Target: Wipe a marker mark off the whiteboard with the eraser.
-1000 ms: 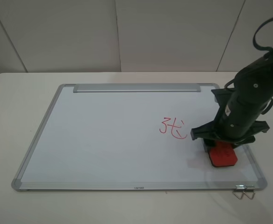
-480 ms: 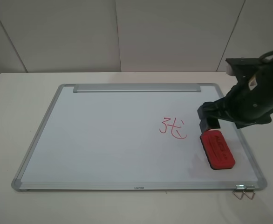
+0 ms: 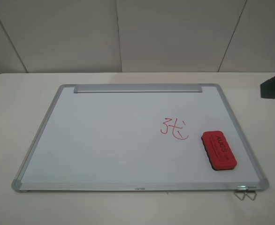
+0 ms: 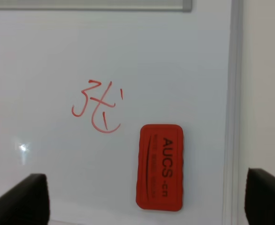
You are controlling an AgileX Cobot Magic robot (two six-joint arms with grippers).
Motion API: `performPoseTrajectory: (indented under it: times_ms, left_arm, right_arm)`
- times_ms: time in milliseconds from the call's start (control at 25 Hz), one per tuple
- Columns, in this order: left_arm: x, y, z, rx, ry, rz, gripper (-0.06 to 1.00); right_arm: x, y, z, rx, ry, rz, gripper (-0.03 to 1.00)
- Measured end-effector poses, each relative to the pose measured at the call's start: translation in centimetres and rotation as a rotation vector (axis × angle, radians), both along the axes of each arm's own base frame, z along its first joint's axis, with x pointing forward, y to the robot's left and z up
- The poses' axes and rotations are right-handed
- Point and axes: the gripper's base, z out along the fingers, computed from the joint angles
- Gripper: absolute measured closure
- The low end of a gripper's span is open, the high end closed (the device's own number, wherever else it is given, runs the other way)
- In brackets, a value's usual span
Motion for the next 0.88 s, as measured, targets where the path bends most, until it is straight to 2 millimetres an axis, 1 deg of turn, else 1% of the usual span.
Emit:
performPoseTrajectory:
  times_ms: [120, 240, 320, 400, 480, 600, 800, 880]
  left_arm:
    - [0.0, 0.0, 0.0, 0.0, 0.0, 0.0, 0.17]
    - [0.0, 0.0, 0.0, 0.0, 0.0, 0.0, 0.17]
    - [0.0, 0.0, 0.0, 0.0, 0.0, 0.0, 0.17]
    - [0.0, 0.0, 0.0, 0.0, 0.0, 0.0, 0.17]
    - [0.0, 0.0, 0.0, 0.0, 0.0, 0.0, 0.17]
    - [0.0, 0.0, 0.0, 0.0, 0.0, 0.0, 0.17]
    - [0.0, 0.0, 0.0, 0.0, 0.0, 0.0, 0.17]
    - [0.0, 0.0, 0.0, 0.0, 0.0, 0.0, 0.17]
  right_arm:
    - [-3.6, -1.1, 0.8, 0.022, -0.045, -0.004, 0.23]
    - [-6.8, -2.0, 0.9, 0.034, -0.07, -0.009, 0.23]
    - [-8.5, -2.5, 0.9, 0.045, -0.097, -0.01, 0.23]
    - [-9.7, -2.9, 1.0, 0.058, -0.14, -0.009, 0.23]
    - [-10.5, -3.2, 0.7, 0.066, -0.173, -0.009, 0.23]
    - [-11.4, -3.7, -0.8, 0.054, -0.224, -0.018, 0.23]
    - [-11.8, -4.0, -3.7, 0.058, -0.339, -0.02, 0.23]
    - [-11.8, -4.0, -4.1, 0.054, -0.354, -0.012, 0.23]
